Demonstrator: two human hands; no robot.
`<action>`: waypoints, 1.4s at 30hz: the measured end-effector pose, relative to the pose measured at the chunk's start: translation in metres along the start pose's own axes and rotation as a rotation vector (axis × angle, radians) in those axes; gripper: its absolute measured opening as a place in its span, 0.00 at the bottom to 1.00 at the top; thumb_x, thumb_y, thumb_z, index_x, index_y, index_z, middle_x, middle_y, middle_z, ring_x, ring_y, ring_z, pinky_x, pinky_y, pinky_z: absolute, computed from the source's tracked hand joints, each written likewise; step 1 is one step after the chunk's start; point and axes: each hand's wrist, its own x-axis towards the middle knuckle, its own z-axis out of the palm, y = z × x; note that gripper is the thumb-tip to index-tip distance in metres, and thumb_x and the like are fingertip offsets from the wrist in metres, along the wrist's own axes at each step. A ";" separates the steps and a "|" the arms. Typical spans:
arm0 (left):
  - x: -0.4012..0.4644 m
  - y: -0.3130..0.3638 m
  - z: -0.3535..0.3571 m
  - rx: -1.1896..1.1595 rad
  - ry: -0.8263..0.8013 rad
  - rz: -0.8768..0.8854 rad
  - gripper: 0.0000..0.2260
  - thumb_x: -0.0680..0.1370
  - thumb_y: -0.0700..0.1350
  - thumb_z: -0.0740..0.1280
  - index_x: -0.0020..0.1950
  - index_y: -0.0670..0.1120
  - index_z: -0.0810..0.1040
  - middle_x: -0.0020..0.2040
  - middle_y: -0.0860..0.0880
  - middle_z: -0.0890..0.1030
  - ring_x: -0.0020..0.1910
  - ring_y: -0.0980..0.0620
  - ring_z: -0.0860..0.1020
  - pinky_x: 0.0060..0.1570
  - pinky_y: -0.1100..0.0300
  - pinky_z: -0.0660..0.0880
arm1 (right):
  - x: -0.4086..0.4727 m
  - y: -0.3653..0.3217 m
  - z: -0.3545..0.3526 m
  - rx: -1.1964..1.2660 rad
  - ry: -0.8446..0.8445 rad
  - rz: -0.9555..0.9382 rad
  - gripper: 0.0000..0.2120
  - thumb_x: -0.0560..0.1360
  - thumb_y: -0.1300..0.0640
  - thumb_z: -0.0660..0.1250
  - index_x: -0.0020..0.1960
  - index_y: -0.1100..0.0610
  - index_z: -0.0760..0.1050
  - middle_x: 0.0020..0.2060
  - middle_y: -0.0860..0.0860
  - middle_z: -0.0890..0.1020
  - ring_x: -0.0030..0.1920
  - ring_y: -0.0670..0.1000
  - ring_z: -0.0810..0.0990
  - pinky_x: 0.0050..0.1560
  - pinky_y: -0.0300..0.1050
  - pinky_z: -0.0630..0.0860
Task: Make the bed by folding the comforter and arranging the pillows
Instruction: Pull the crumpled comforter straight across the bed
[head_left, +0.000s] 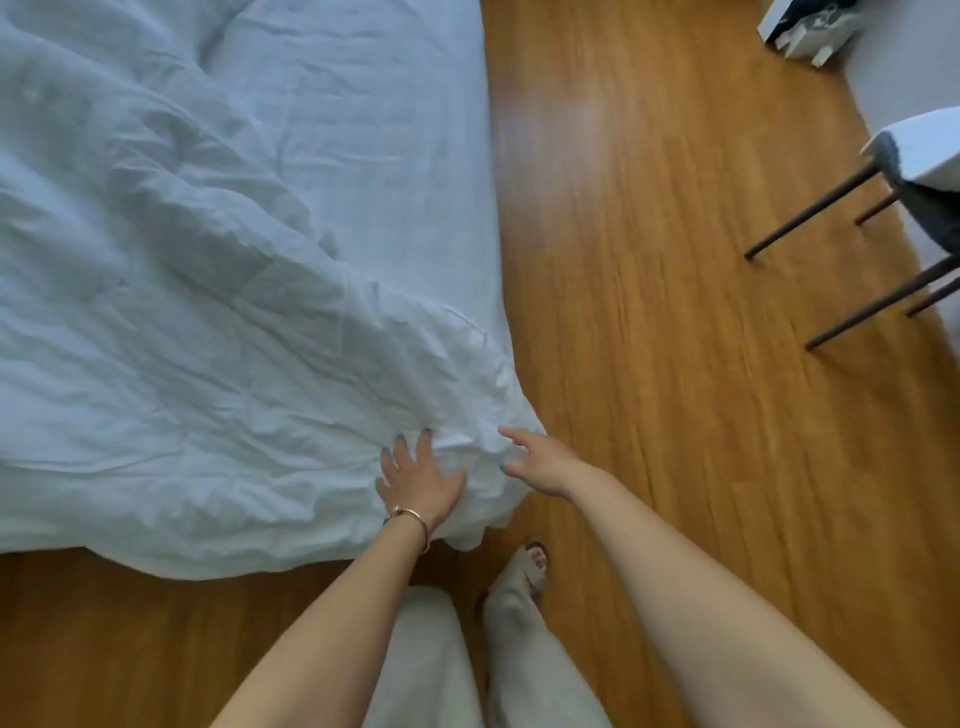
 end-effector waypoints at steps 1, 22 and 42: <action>-0.005 0.009 0.002 -0.045 -0.019 -0.031 0.36 0.75 0.59 0.63 0.78 0.53 0.50 0.79 0.44 0.47 0.77 0.41 0.47 0.73 0.42 0.53 | -0.009 0.007 -0.002 -0.029 0.000 0.006 0.29 0.77 0.47 0.62 0.76 0.43 0.60 0.73 0.49 0.68 0.69 0.54 0.70 0.61 0.46 0.70; 0.066 0.229 -0.043 -0.316 -0.459 0.029 0.12 0.78 0.51 0.64 0.59 0.49 0.77 0.56 0.51 0.79 0.55 0.53 0.76 0.56 0.59 0.71 | 0.036 0.068 -0.248 -0.088 -0.136 0.243 0.11 0.77 0.53 0.62 0.57 0.51 0.76 0.55 0.49 0.78 0.55 0.51 0.76 0.56 0.45 0.73; 0.261 0.383 -0.215 -1.073 0.162 -0.481 0.07 0.78 0.46 0.65 0.56 0.50 0.77 0.47 0.54 0.78 0.49 0.53 0.77 0.46 0.64 0.71 | 0.316 -0.204 -0.508 -0.707 -0.395 -0.316 0.27 0.76 0.38 0.63 0.68 0.53 0.69 0.63 0.50 0.76 0.56 0.51 0.76 0.52 0.47 0.74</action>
